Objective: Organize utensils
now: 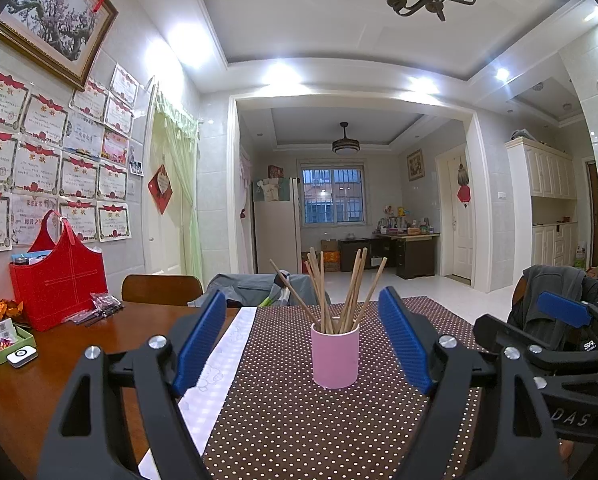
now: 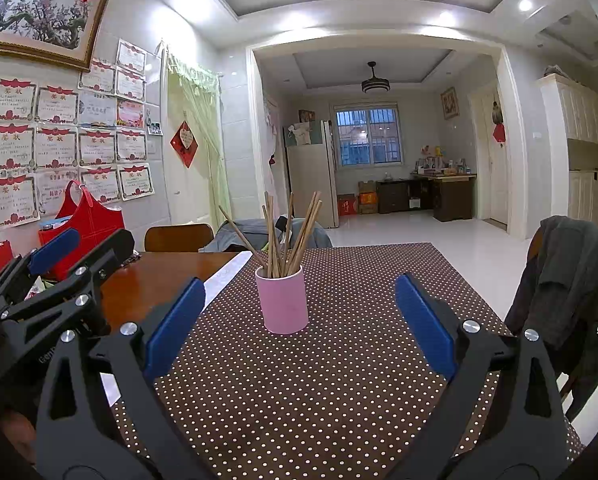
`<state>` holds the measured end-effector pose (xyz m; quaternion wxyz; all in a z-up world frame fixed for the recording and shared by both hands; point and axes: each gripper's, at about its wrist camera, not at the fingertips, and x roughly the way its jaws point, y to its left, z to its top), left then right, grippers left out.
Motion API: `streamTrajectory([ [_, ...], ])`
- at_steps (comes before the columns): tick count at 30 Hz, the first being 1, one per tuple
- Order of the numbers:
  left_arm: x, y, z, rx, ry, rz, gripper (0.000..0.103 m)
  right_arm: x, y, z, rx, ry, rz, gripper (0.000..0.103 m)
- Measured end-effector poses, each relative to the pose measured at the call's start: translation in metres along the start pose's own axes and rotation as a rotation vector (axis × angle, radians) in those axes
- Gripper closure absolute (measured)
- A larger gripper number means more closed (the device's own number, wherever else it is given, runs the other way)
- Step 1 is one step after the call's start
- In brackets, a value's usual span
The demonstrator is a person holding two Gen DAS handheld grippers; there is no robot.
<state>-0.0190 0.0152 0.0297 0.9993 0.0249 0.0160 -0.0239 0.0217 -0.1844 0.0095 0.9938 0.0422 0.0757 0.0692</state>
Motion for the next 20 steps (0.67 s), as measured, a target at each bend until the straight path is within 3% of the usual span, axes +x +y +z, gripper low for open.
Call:
streamTrajectory([
  [13, 0.011, 0.002, -0.01, 0.005, 0.025, 0.0, 0.026, 0.002, 0.007, -0.006, 0.014, 0.025, -0.003, 0.009],
  [20, 0.036, -0.002, -0.021, 0.025, 0.122, 0.0, 0.026, 0.016, 0.008, -0.012, 0.032, 0.072, -0.009, 0.009],
])
